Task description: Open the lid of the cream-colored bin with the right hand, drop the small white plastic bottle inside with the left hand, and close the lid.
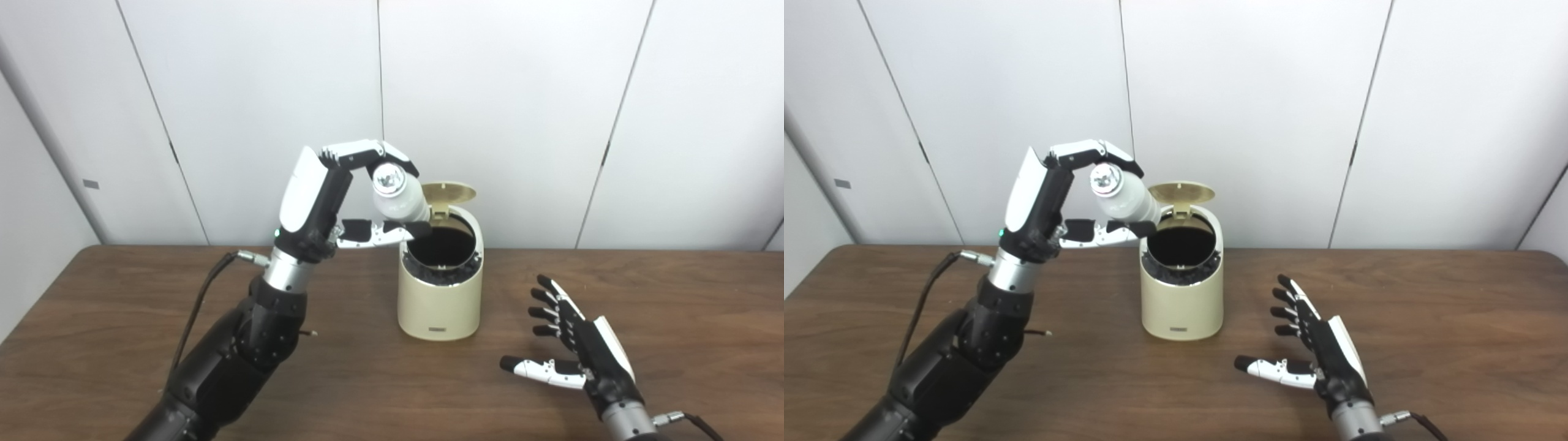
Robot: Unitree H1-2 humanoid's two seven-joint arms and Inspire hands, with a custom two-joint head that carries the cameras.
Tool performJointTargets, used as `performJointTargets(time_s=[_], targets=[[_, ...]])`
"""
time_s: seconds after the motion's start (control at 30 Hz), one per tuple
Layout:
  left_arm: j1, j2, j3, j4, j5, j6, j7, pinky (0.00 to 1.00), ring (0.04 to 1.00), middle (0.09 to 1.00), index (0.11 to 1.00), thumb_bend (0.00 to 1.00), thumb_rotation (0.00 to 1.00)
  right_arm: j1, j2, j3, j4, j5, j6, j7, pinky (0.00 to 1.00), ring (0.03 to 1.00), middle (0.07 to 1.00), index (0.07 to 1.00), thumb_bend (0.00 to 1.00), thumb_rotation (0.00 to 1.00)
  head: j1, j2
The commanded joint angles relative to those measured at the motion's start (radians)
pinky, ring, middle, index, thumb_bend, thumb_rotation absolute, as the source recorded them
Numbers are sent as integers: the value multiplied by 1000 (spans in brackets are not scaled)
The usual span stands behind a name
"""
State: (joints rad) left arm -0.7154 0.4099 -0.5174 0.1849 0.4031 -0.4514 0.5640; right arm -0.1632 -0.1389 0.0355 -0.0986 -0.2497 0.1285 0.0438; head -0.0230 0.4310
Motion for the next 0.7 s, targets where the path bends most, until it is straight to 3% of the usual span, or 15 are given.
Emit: performJointTargets(time_s=[0.0,0.27,0.57,0.67], targets=[[-78,28,-36,13,28,-19,94,363,427,492,502,503,0,-30,1,-5,-31,9,-30,-13,734,828,903,937,739,209,-2,0],[-144,56,-221,129,113,-19,286,339,417,499,503,503,0,-29,-8,-10,-30,13,-38,-13,719,827,909,935,739,220,-9,0],[-186,69,-351,218,235,-19,420,362,412,510,494,502,0,-25,-3,-16,-35,30,-38,-14,745,838,912,940,748,233,-15,3],[-203,61,-388,267,272,-19,473,314,424,517,502,477,0,-25,-4,-15,-36,33,-43,-16,760,842,912,942,745,236,-19,5]])
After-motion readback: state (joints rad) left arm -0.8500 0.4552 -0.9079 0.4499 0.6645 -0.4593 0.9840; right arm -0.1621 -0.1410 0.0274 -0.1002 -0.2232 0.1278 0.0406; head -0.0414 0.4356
